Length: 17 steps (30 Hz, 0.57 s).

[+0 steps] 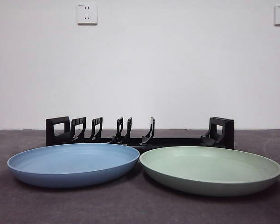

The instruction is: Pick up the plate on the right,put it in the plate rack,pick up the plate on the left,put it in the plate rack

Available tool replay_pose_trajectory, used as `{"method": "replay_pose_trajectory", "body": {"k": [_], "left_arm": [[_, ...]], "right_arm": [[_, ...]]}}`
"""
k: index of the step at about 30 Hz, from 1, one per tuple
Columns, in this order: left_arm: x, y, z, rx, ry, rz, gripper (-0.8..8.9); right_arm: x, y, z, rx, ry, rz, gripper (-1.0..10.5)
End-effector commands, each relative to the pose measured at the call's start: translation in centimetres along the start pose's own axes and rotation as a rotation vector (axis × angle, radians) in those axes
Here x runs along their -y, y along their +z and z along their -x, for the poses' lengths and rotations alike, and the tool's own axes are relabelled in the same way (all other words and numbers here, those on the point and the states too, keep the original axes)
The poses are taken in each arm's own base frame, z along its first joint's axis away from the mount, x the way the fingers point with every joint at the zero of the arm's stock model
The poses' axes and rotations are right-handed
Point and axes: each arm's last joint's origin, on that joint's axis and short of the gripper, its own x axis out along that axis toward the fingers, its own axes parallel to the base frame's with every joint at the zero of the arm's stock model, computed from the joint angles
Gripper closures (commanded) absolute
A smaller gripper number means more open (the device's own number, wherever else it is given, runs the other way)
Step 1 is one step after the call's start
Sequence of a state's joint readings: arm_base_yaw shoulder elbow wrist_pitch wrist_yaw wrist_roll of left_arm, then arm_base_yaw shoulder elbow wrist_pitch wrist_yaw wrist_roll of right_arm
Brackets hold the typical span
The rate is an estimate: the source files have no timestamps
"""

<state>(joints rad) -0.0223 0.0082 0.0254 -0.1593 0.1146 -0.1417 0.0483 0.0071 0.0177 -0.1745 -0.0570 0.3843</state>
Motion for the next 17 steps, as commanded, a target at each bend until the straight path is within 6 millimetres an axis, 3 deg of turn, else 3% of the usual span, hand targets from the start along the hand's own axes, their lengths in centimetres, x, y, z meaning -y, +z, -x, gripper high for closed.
{"method": "replay_pose_trajectory", "body": {"k": [1,10,17], "left_arm": [[0.1,0.2,0.0,0.031,-0.051,0.046,8.19],[1.0,4.6,1.0,0.066,-0.088,0.108,8.20],[1.7,9.5,-0.2,-0.001,-0.124,0.006,8.20]], "right_arm": [[-0.1,0.0,0.0,-0.014,0.023,-0.079,9.5],[-1.6,3.7,0.2,-0.040,0.008,-0.061,9.6],[-3.0,7.5,-1.9,-0.156,-0.031,0.062,9.6]]}}
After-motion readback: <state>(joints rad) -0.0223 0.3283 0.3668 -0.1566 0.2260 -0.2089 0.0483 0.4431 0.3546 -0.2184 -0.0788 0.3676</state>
